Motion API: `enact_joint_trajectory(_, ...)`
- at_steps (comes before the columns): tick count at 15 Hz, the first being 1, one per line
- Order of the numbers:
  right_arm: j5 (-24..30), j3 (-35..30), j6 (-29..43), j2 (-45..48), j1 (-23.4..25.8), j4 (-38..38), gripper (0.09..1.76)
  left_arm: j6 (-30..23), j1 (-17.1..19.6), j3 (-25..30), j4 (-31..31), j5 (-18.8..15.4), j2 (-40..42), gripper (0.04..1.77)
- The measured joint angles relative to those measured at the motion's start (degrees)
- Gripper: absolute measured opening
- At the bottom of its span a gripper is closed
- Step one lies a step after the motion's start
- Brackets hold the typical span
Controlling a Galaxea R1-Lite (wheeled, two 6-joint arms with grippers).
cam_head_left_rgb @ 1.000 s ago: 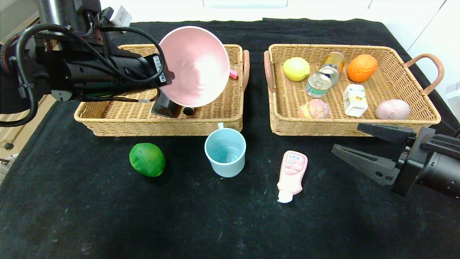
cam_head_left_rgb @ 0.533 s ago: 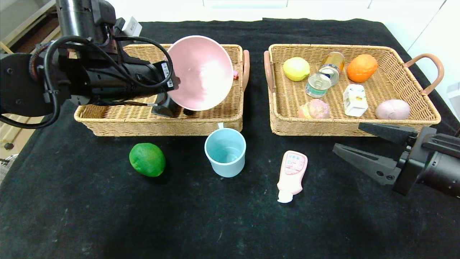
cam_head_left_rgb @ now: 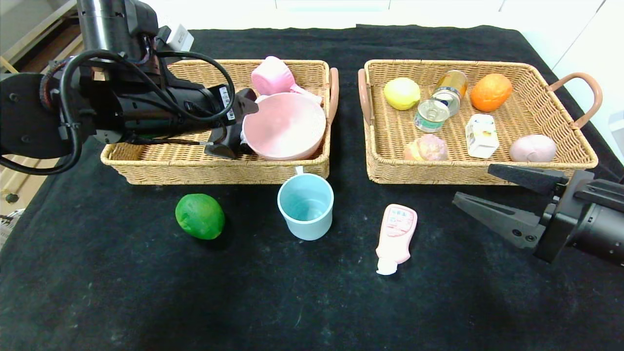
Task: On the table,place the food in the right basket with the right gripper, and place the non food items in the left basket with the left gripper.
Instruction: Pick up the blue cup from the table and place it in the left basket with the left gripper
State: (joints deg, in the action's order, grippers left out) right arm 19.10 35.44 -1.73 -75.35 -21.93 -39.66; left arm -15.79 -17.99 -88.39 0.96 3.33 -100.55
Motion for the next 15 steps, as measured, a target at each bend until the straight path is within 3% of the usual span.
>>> enact_joint_trajectory(5,0.0,0.0,0.0,0.0,0.2,0.0,1.71,2.1,-0.6,2.8,-1.8,0.9,3.7,1.46)
enact_joint_trajectory(8,0.0,0.0,0.0,0.1,0.2,0.0,1.71,5.4,-3.1,4.2,-8.3,1.8,6.7,1.54)
enact_joint_trajectory(11,0.0,0.0,0.0,0.1,0.2,0.0,1.71,8.8,-8.1,3.8,-16.3,4.5,9.2,1.59)
enact_joint_trajectory(15,0.0,0.0,0.0,0.2,0.2,0.0,1.71,9.6,-17.1,2.3,-24.4,10.9,10.4,1.64)
